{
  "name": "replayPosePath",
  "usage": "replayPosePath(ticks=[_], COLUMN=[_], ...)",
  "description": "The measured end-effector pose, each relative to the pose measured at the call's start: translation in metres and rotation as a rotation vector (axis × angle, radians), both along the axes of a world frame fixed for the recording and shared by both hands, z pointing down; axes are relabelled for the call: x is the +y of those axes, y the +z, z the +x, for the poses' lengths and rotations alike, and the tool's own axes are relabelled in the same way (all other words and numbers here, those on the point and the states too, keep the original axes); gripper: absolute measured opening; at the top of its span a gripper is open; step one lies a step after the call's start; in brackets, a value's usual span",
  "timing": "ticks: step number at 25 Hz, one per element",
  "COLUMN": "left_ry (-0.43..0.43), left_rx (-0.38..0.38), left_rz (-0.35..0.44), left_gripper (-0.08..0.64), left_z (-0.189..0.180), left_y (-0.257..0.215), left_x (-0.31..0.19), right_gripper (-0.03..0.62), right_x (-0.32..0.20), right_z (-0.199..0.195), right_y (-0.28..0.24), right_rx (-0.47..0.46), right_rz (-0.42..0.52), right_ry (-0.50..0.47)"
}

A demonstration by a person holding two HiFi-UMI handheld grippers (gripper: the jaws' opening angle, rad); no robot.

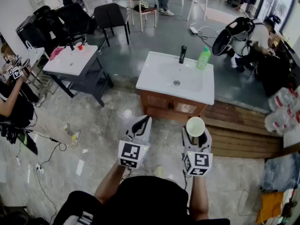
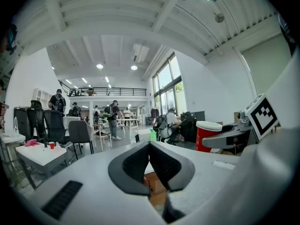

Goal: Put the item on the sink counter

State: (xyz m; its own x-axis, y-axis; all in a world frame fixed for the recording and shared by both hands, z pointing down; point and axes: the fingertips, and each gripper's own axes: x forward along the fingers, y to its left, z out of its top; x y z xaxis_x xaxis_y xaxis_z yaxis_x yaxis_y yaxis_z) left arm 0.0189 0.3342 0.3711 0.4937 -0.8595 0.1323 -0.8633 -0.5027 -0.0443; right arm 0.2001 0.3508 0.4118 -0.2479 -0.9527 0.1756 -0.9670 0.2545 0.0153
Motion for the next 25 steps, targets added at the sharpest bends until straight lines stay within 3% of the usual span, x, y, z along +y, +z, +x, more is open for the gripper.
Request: replayPosePath(ticks=[16,25], left_ry=[-0.005,-0.003], left_rx=[-0.002,-0.003], left_rz=[-0.012,-0.016], left_gripper=[0.002,0.002], left_z=[0.015,0.023], left_y=[0.004,0.011], left_x=[0.008,-0.023], right_gripper=[0.290,0.290], right_x=[0.006,-0.022], right_z=[0.013,0.019], right_y=[0.001,0.012], right_rx=[-0.010,-0.018], right_rz=[-0.024,-0.038], right_ry=[-0.005,-0.006])
